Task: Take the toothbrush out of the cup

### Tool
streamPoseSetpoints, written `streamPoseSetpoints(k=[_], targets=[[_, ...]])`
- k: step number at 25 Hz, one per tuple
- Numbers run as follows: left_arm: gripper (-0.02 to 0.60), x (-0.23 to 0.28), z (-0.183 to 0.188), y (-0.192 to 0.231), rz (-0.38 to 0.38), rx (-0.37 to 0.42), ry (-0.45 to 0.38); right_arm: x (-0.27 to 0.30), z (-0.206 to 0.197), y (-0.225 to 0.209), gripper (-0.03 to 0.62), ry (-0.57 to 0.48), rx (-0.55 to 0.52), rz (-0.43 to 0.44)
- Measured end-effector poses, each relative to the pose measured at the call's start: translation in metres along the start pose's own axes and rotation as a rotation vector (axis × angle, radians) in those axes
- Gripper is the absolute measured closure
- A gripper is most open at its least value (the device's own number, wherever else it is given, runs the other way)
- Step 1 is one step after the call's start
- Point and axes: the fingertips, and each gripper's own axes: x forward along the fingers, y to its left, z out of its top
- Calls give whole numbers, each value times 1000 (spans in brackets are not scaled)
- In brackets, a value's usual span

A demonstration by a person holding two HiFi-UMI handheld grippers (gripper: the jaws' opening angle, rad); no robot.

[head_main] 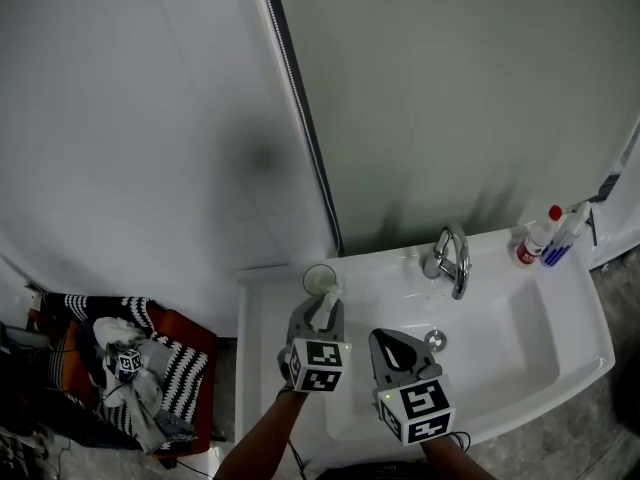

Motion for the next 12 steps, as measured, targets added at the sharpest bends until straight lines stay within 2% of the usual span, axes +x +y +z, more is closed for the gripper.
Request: streamPoseSetpoints(k=[9,12], targets=[[486,20,-1,2,32,164,-20,1,-12,2,582,30,19,-12],[486,25,-5,2,37,195,-11,-1,-15,-2,582,37,28,-27]])
